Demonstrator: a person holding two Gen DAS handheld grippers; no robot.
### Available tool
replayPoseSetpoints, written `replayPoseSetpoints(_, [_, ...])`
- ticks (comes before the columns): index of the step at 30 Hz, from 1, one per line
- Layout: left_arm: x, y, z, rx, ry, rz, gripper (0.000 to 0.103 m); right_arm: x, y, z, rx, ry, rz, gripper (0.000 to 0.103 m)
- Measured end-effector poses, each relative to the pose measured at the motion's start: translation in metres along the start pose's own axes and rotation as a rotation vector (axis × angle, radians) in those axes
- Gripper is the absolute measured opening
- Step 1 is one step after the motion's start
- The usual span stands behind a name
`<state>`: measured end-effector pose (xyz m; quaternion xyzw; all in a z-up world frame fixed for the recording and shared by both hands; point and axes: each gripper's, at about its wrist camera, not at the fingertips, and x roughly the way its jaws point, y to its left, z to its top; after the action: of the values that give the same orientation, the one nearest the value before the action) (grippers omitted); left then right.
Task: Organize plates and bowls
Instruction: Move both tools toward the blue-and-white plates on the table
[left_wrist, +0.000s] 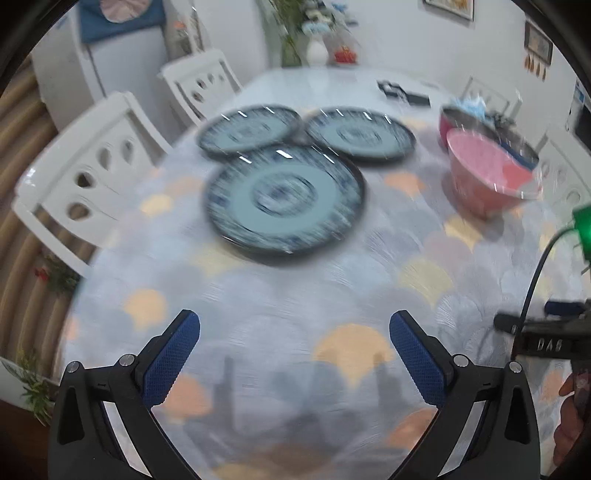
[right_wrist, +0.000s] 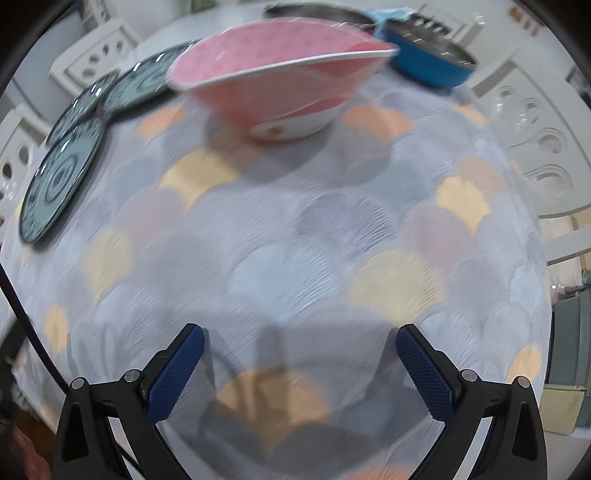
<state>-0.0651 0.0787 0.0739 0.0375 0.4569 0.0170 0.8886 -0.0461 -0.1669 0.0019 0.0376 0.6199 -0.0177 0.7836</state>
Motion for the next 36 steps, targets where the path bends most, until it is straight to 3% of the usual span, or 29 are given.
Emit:
replayPoseSetpoints(4, [-0.017,0.039,0.016,-0.061,-0.010,0.013,0.103,-0.030,0.044,-0.003,-0.063,-0.052,0.070,0.102])
replayPoseSetpoints(8, [-0.025,0.069,0.036,-0.138,-0.021,0.019,0.102,-0.085,0.094,0.022,-0.144,-0.211,0.078,0.103])
replayPoseSetpoints(13, [-0.030,0.082,0.059,-0.137,-0.069,0.033,0.102,-0.118,0.122,0.045,-0.114,-0.292,0.085,0.103])
replayPoseSetpoints(23, [0.002,0.108,0.071,-0.094,-0.061,0.007,0.102,-0.082,0.155,0.058,-0.044,-0.250,0.040,0.103])
replayPoseSetpoints(36, [0.032,0.121,0.082,-0.054,-0.018,-0.082,0.102,-0.075,0.171,0.058,-0.008,-0.227,-0.031,0.103])
